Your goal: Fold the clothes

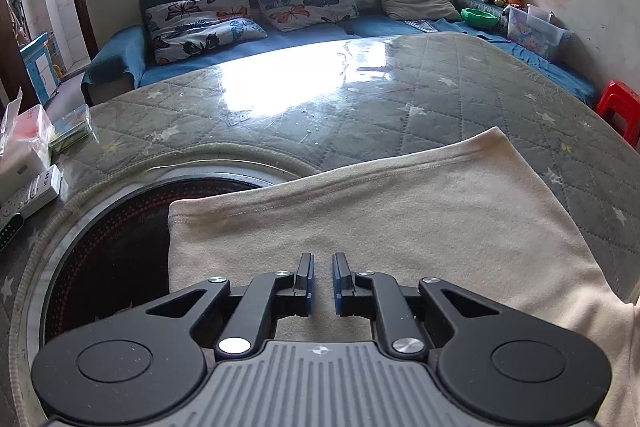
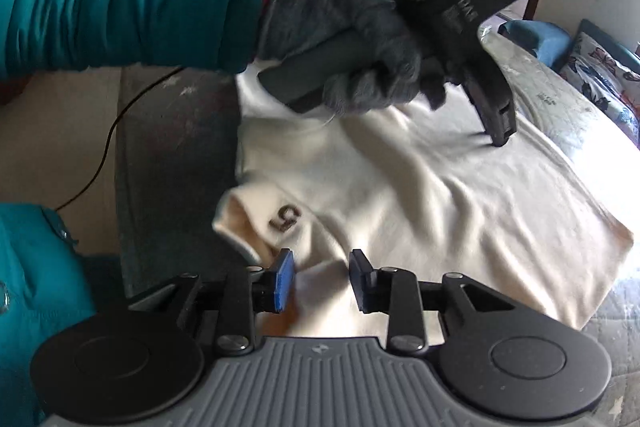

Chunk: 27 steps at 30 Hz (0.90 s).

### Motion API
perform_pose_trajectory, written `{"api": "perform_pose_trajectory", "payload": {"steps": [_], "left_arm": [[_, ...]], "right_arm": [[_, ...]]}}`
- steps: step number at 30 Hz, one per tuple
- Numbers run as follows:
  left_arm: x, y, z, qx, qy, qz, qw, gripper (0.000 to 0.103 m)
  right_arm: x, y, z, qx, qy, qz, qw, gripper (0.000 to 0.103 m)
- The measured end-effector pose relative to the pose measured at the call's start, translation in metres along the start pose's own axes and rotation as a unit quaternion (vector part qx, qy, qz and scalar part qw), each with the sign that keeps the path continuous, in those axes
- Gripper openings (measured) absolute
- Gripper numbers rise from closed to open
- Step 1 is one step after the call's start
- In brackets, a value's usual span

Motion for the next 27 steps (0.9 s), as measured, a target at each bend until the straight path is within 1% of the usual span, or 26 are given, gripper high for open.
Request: {"api": "perform_pose_trajectory", "payload": {"steps": [1, 3, 4, 5, 6, 8, 11, 12, 14, 17, 20, 23, 24, 26, 27], "left_arm": [[0.000, 0.000, 0.000, 0.000, 0.000, 0.000, 1.0000, 0.012], [0.000, 0.000, 0.000, 0.000, 0.001, 0.000, 1.0000, 0.012], [0.000, -0.001, 0.000, -0.001, 0.001, 0.000, 1.0000, 0.012], [0.001, -0.001, 0.000, -0.003, 0.001, -0.001, 1.0000, 0.013], [0.001, -0.002, 0.000, -0.005, 0.002, -0.001, 1.0000, 0.013], [0.002, -0.003, -0.001, -0.008, 0.003, -0.002, 1.0000, 0.013], [0.003, -0.003, -0.002, -0.008, 0.003, -0.003, 1.0000, 0.013], [0.003, -0.003, -0.002, -0.008, 0.003, -0.003, 1.0000, 0.013], [0.002, -0.003, -0.002, -0.009, 0.002, -0.003, 1.0000, 0.013], [0.001, -0.003, -0.001, -0.011, 0.002, -0.005, 0.9999, 0.013], [-0.003, -0.005, 0.000, -0.017, 0.004, -0.008, 0.9998, 0.013], [-0.016, -0.005, 0.003, -0.018, 0.014, -0.011, 0.9997, 0.013], [-0.022, -0.005, 0.003, -0.017, 0.018, -0.011, 0.9996, 0.013], [-0.039, 0.002, 0.010, -0.007, 0.032, -0.002, 0.9995, 0.013], [-0.048, 0.006, 0.014, -0.002, 0.039, 0.003, 0.9992, 0.013]], "right_arm": [[0.000, -0.003, 0.001, -0.006, 0.000, 0.005, 1.000, 0.029], [0.001, -0.006, 0.003, -0.016, -0.002, 0.016, 1.000, 0.015], [-0.001, -0.006, 0.003, -0.014, 0.002, 0.014, 1.000, 0.011], [-0.004, -0.005, 0.003, -0.011, 0.006, 0.010, 1.000, 0.007], [-0.007, -0.005, 0.004, -0.012, 0.011, 0.003, 1.000, 0.007], [-0.013, -0.005, 0.007, -0.018, 0.018, -0.009, 1.000, 0.007], [-0.008, -0.012, 0.014, -0.037, -0.003, -0.008, 0.999, 0.008], [-0.008, -0.013, 0.014, -0.039, -0.001, -0.011, 0.999, 0.010], [-0.013, -0.012, 0.010, -0.029, 0.006, -0.016, 0.999, 0.014], [-0.021, -0.006, 0.000, -0.003, 0.036, -0.022, 0.999, 0.014], [-0.009, -0.006, 0.000, 0.024, 0.036, -0.030, 0.999, 0.014], [0.000, -0.014, 0.004, 0.021, 0.019, -0.054, 0.998, 0.016], [-0.002, -0.017, 0.005, 0.017, 0.022, -0.053, 0.998, 0.020], [-0.008, -0.021, 0.005, 0.015, 0.030, -0.049, 0.998, 0.020], [-0.014, -0.018, 0.005, 0.026, 0.039, -0.044, 0.998, 0.019]]}}
Point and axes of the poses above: each gripper's, at about its wrist camera, not at the fingertips, and x roughly the way its jaws point, y to its right, z to its underside, the point moved 4 cm from there along x, roughly the way its jaws point
